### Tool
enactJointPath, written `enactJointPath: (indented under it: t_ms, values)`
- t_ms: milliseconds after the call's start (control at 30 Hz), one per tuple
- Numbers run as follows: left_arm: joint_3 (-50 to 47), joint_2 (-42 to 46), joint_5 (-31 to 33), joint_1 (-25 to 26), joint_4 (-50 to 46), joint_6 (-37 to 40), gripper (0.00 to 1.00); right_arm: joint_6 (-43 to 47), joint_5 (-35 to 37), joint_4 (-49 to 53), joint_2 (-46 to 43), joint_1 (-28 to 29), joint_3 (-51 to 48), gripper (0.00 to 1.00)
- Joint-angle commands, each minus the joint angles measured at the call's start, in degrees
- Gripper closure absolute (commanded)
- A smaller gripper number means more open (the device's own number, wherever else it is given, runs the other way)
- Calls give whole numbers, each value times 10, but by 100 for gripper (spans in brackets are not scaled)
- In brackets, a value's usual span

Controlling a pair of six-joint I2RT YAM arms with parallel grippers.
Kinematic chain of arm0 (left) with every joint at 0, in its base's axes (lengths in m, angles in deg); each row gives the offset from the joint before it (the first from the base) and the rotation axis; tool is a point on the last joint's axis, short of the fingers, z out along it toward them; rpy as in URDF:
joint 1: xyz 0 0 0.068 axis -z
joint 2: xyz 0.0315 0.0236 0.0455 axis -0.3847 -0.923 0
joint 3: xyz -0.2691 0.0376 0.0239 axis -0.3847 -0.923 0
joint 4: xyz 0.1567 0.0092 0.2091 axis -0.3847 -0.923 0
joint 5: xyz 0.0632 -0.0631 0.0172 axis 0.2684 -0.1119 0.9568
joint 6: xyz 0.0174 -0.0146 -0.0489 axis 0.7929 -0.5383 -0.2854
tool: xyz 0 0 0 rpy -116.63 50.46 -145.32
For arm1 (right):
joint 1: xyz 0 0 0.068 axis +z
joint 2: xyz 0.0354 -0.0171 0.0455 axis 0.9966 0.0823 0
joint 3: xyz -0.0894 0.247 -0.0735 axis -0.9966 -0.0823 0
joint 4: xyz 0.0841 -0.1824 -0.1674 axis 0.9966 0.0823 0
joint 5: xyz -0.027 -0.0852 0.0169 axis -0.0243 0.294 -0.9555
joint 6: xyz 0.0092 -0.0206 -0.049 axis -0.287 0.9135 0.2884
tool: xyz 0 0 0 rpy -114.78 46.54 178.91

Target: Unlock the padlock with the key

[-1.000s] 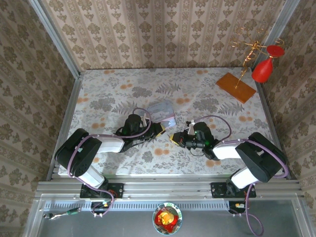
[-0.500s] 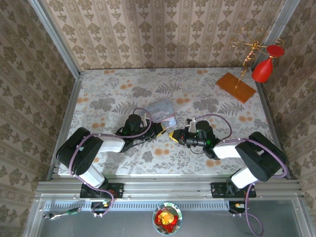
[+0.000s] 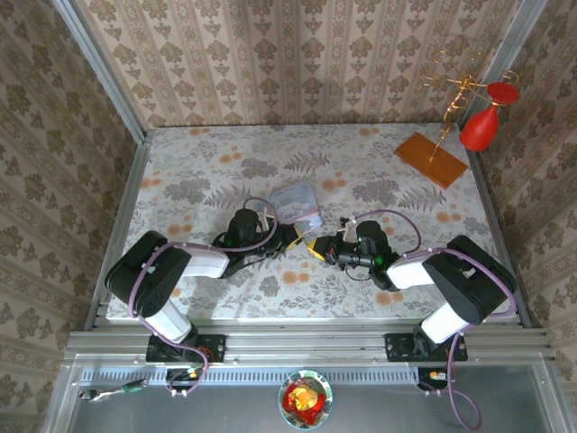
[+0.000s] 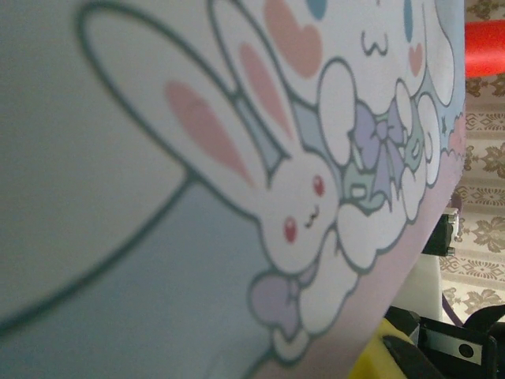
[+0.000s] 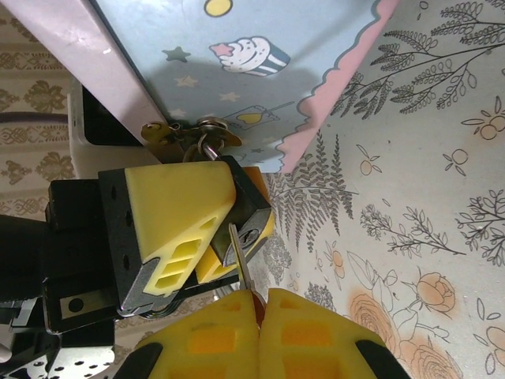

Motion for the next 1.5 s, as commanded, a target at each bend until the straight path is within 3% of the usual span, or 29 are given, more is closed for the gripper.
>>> enactJointPath:
  t_ms: [0,1467]
  values:
    - [11,-7,-24,-1,26,-23,95,-4,-11,-15,10,6,-2,100]
    - [2,-14,-24,-1,54,-43,95,-7,18,-23,-17,10,-21,100]
